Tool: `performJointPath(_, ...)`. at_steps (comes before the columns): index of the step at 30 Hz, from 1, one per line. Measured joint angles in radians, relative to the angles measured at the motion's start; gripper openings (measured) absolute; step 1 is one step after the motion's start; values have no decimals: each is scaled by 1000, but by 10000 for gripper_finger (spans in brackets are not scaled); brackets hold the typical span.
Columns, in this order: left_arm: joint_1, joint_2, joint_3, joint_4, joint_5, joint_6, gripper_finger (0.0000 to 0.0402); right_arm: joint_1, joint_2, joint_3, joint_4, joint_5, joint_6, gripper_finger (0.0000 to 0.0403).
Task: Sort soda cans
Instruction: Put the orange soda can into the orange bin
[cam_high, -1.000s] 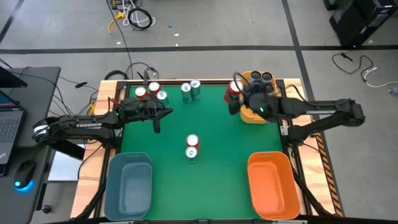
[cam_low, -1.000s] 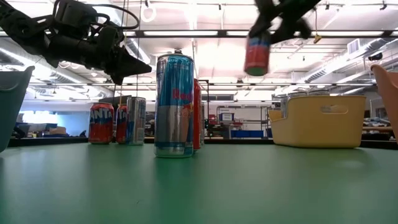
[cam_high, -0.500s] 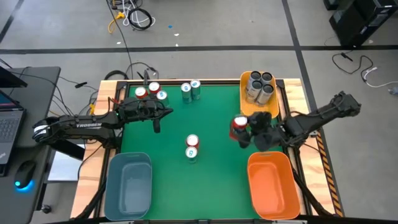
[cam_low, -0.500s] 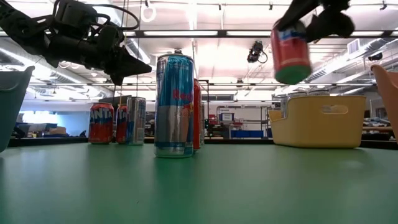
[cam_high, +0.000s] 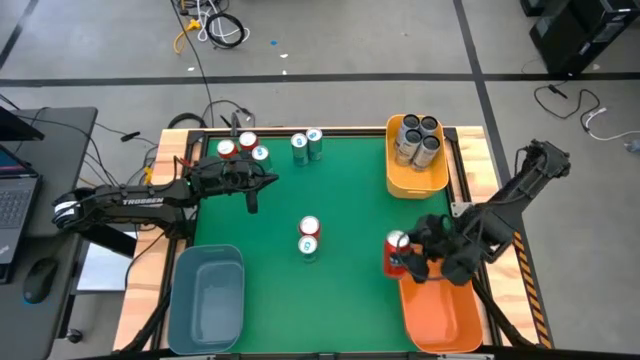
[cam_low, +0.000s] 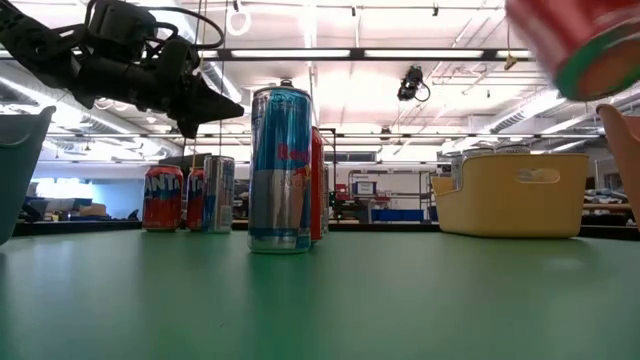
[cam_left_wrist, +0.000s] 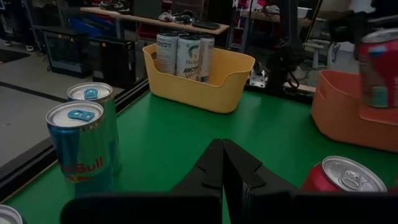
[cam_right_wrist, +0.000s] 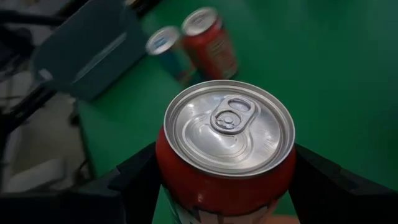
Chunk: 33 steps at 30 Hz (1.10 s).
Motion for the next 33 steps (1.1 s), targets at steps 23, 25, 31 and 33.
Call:
performJointPath(23,0,0,0,6,0,-26,2,136,206,-18,-363,15,389,280)
performJointPath(25,0,0,0,13,0,-26,2,112,239,-19,-360,48,389,280)
performJointPath(31,0,0,0,13,0,-26,2,7,330,-19,-336,155,331,280)
performJointPath(33,0,0,0,13,0,-26,2,-35,350,-19,-299,184,294,280)
